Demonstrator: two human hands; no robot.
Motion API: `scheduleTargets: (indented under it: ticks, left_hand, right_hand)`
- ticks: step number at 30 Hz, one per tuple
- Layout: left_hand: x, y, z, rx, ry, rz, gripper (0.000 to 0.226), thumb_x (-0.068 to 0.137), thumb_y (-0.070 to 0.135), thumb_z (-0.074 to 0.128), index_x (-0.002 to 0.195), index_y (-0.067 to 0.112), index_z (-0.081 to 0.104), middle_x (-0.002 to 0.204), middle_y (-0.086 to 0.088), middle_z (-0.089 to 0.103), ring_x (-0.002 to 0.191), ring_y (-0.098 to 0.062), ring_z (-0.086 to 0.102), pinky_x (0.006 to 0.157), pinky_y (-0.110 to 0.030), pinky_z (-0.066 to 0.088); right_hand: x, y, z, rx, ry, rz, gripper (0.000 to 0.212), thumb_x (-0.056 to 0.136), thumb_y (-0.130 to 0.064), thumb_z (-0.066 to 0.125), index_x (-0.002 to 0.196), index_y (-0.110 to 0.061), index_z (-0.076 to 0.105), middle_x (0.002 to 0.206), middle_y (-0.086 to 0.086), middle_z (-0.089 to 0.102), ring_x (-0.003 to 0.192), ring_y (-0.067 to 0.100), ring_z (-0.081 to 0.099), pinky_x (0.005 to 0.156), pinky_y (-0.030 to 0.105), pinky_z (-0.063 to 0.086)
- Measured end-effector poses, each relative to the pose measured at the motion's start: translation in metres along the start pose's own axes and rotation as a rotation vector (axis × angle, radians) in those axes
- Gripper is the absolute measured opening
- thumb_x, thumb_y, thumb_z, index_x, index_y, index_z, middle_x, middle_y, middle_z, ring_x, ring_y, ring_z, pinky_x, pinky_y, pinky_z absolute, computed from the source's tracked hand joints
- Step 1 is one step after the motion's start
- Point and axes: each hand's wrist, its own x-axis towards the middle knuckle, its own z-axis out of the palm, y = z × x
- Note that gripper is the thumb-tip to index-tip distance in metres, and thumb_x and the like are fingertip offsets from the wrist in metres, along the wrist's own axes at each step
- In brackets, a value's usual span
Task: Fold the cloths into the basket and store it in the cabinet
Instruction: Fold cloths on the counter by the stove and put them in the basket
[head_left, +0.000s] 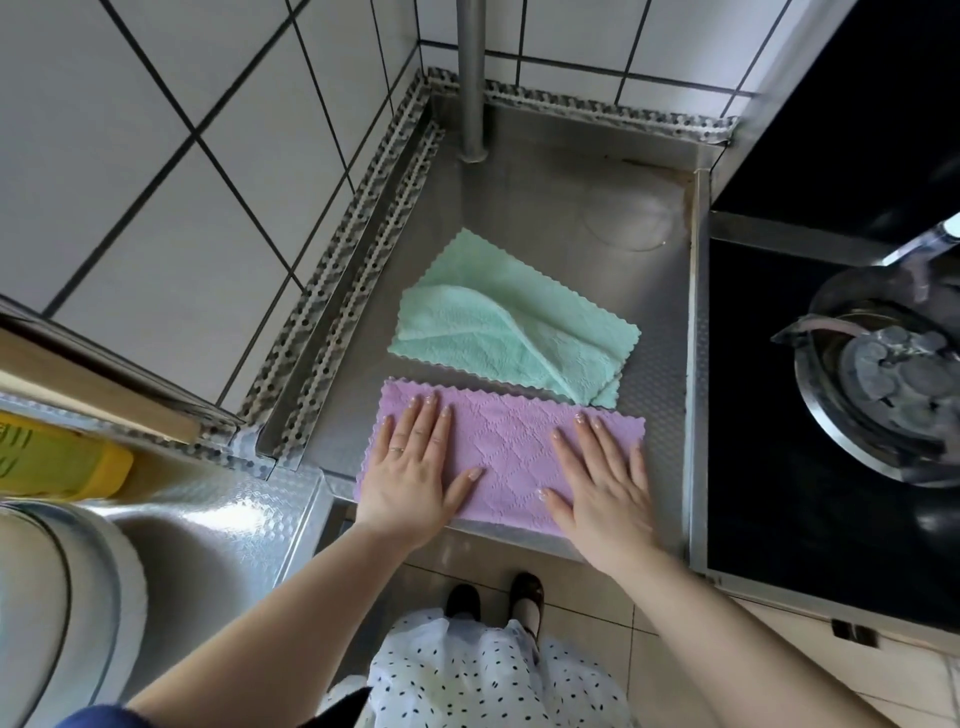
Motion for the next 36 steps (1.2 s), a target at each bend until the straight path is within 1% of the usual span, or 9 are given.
scheduleTargets:
  ticks: [4,6,9,12,15,20,24,29,36]
  left_hand:
    - [-0.002,-0.016,-0.001,0.003,-0.013,-0.035,0.084,0.088,0.072,0.005,0.149,0.015,0.012,0.157,-0.002,0.009,0.145,-0.023,0.004,0.115,-0.049,-0.004]
    - [-0.003,-0.018,-0.005,-0.021,0.023,-0.021,0.08,0.089,0.069,0.014,0.148,0.016,0.02,0.156,-0.004,0.015,0.145,-0.024,0.011,0.115,-0.056,-0.001]
    - [-0.014,-0.007,-0.012,-0.091,0.171,0.277,0.049,0.089,0.046,0.043,0.13,0.021,0.056,0.134,-0.004,0.054,0.129,-0.027,0.046,0.109,-0.065,0.017]
    - [-0.031,0.014,-0.011,-0.12,0.282,0.56,0.012,0.085,0.025,0.061,0.094,0.023,0.069,0.102,0.006,0.062,0.097,-0.017,0.06,0.11,-0.06,0.024]
    - [-0.035,0.028,-0.005,-0.149,0.274,0.501,0.009,0.081,0.022,0.065,0.088,0.025,0.068,0.092,0.008,0.063,0.081,-0.017,0.061,0.104,-0.055,0.036]
    - [-0.034,0.038,-0.005,-0.176,0.188,0.331,0.01,0.077,0.023,0.065,0.086,0.028,0.066,0.087,0.012,0.063,0.074,-0.015,0.061,0.102,-0.045,0.034]
    - [-0.033,0.039,-0.008,-0.113,0.136,0.274,0.022,0.068,0.011,0.074,0.081,0.026,0.065,0.082,0.01,0.062,0.074,-0.016,0.061,0.101,-0.054,0.037]
    - [-0.045,0.004,-0.01,-0.056,0.135,0.297,0.022,0.074,0.004,0.064,0.086,0.023,0.062,0.086,0.006,0.061,0.084,-0.019,0.063,0.107,-0.063,0.026]
    - [-0.045,-0.06,-0.022,-0.022,0.16,0.374,0.02,0.074,0.005,0.068,0.084,0.022,0.066,0.088,0.005,0.065,0.092,-0.02,0.065,0.109,-0.064,0.018]
  right_hand:
    - [-0.01,0.018,-0.004,-0.025,-0.004,0.014,0.07,0.085,-0.06,0.03,0.142,-0.021,0.039,0.153,0.006,0.031,0.142,0.02,0.019,0.11,0.053,0.008]
    - [-0.006,0.02,-0.01,0.003,0.036,0.008,0.069,0.08,-0.059,0.035,0.136,-0.021,0.047,0.147,0.006,0.04,0.138,0.023,0.029,0.109,0.049,0.005]
    - [0.02,0.018,-0.026,0.266,0.2,-0.106,0.04,0.078,-0.036,0.059,0.11,-0.013,0.068,0.118,0.007,0.064,0.111,0.033,0.058,0.103,0.037,0.021]
    - [0.05,0.005,-0.044,0.437,0.172,-0.203,0.025,0.074,-0.004,0.073,0.098,-0.009,0.073,0.1,0.006,0.068,0.091,0.03,0.064,0.09,0.033,0.043]
    - [0.073,-0.012,-0.048,0.432,0.057,-0.268,0.017,0.079,-0.005,0.069,0.093,-0.012,0.074,0.101,0.004,0.068,0.093,0.026,0.063,0.087,0.034,0.049]
    - [0.094,-0.023,-0.048,0.353,-0.03,-0.295,0.014,0.084,-0.01,0.064,0.091,-0.016,0.074,0.101,0.002,0.066,0.096,0.026,0.059,0.085,0.034,0.048]
    - [0.1,-0.024,-0.051,0.303,-0.07,-0.29,0.014,0.086,-0.013,0.062,0.092,-0.019,0.073,0.099,0.002,0.066,0.096,0.026,0.058,0.083,0.034,0.046]
    - [0.092,-0.026,-0.061,0.229,-0.166,-0.287,0.016,0.09,-0.018,0.058,0.099,-0.019,0.071,0.104,0.0,0.064,0.101,0.022,0.056,0.086,0.033,0.044]
    - [0.053,-0.041,-0.055,0.283,-0.264,-0.286,0.015,0.089,-0.02,0.059,0.097,-0.015,0.069,0.101,0.002,0.066,0.099,0.022,0.056,0.084,0.029,0.04]
